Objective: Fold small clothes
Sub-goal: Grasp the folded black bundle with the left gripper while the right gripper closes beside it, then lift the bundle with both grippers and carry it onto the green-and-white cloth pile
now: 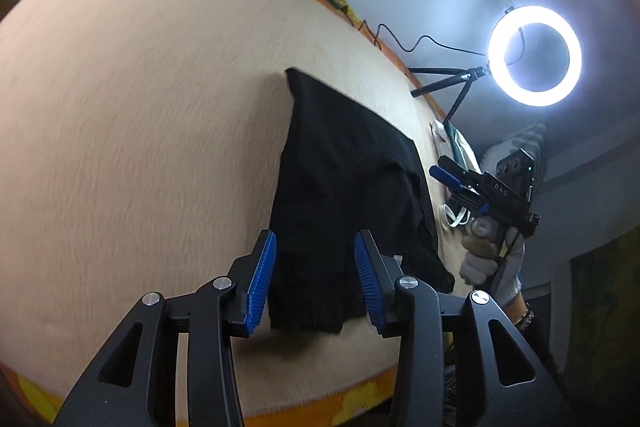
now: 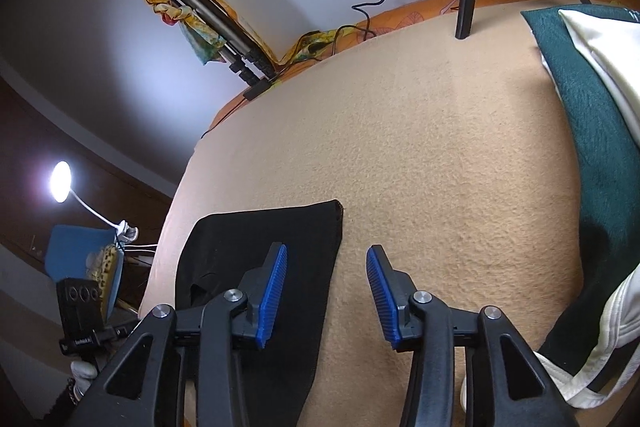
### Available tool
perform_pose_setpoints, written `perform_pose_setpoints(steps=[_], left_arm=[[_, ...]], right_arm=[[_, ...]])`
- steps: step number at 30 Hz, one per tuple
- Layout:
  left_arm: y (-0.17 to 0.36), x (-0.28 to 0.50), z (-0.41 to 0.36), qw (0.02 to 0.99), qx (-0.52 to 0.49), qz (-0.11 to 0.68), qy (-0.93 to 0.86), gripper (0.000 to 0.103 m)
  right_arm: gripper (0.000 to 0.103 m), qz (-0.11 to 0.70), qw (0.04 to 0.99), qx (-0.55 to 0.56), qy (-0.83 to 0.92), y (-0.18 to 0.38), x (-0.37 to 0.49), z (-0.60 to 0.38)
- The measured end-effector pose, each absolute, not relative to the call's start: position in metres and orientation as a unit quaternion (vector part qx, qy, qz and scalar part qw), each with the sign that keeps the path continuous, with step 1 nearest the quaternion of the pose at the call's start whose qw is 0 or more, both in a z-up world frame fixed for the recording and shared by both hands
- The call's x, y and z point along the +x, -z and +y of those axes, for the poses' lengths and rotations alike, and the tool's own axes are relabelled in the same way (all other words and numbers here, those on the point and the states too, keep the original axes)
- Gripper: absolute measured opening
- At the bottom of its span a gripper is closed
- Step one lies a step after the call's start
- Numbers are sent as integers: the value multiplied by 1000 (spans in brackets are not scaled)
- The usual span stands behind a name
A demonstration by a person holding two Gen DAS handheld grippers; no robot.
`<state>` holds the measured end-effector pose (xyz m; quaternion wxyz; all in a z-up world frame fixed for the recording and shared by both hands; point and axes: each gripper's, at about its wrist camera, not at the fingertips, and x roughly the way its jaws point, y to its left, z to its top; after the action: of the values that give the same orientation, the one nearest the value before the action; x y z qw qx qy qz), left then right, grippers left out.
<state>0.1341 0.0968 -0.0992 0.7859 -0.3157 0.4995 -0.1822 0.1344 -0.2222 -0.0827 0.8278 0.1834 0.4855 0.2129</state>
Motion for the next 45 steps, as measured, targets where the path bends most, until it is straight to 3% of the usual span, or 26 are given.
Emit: perform_pose_setpoints(steps=[3,22,29,32,35,37,45], left_arm=[[108,129,100,775,-334,508,175,40],[122,114,85,744,-371,513,214,40],[119,119,75,746,-366,507,232,39],[117,122,69,746,-361,507,238,34],[118,122,70,749,-353,511,231,19],[118,121,69,753,-347,511,227,15],[93,108,50,806,-248,489,221,10]], right_arm=[[54,491,821,187,-223,85,135,-218],[51,498,806,212,-241,102,155,-209],[36,501,790,229,-269,112,161,-198],[28,506,783,229,-281,116,162,-190],[19,509,782,219,-285,117,163,-182],[14,512,783,208,-287,118,163,-177],[5,503,811,145,-262,104,157,-162]])
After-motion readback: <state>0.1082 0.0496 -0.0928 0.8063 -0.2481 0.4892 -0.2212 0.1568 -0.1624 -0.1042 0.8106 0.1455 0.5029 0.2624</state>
